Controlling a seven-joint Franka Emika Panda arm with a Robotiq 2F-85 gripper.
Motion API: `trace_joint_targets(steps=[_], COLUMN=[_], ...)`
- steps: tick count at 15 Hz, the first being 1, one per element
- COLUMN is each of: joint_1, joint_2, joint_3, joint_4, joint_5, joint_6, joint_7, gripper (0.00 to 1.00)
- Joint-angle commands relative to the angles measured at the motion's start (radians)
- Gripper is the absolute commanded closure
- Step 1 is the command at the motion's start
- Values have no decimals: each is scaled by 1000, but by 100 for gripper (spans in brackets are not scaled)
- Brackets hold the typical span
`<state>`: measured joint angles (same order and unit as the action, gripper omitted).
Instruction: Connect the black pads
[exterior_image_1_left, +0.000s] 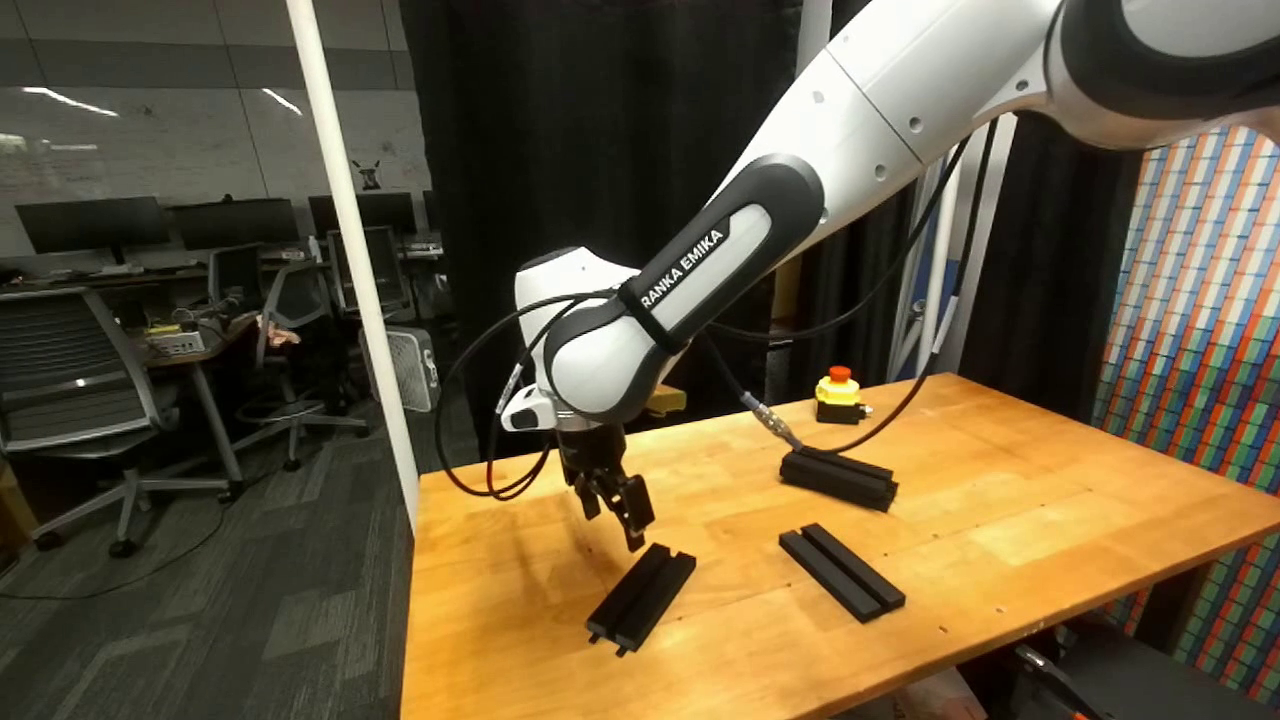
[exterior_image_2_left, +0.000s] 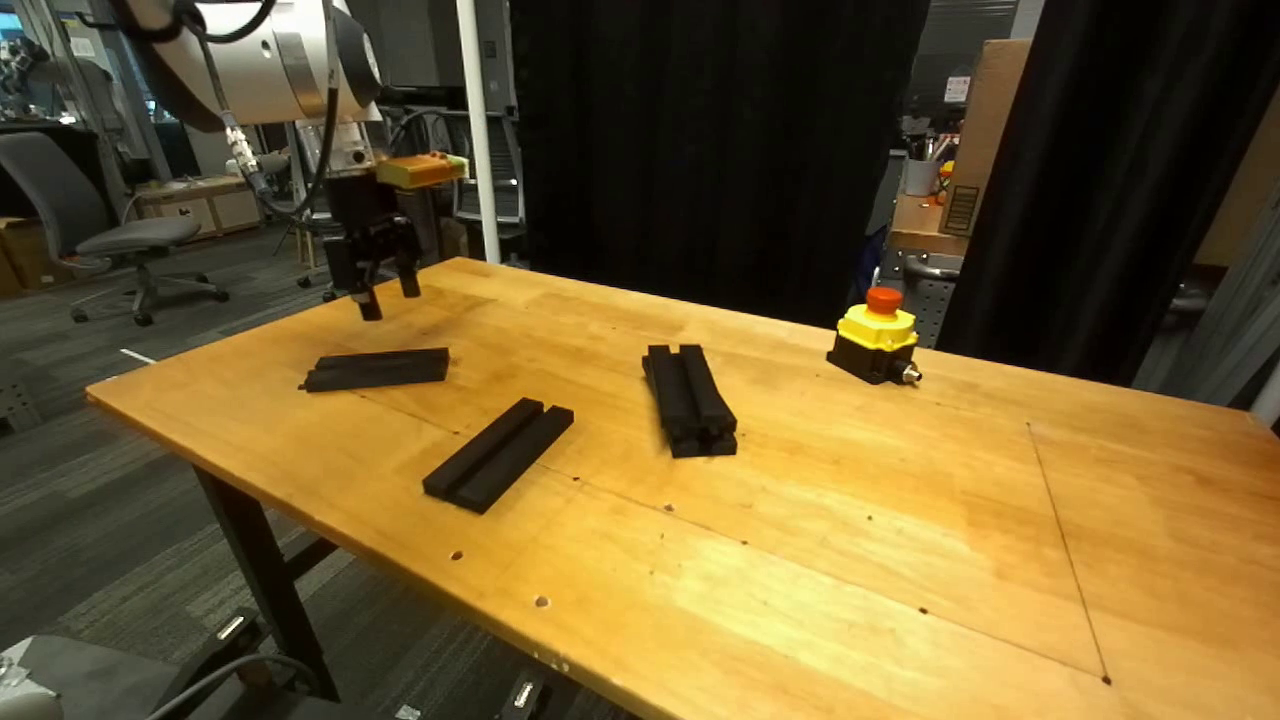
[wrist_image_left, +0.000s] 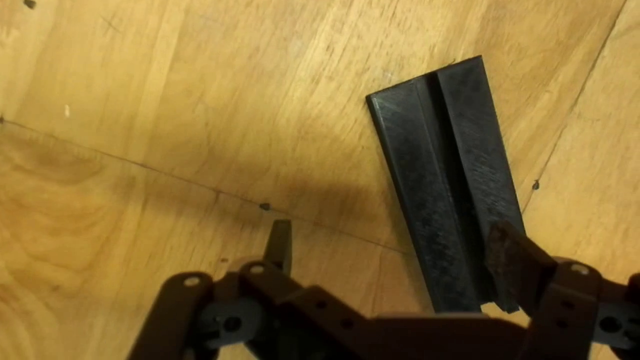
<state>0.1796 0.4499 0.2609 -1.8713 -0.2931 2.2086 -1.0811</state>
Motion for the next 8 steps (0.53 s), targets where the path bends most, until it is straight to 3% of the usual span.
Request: trace_joint_targets(steps=[1,8], joint_1=[-1,5], joint_2=[-51,-88], joint_3=[6,9], joint_4=[-83,-198], joint_5=[2,-12], joint_6=[34,60], joint_7=[-47,-99], gripper=[0,0])
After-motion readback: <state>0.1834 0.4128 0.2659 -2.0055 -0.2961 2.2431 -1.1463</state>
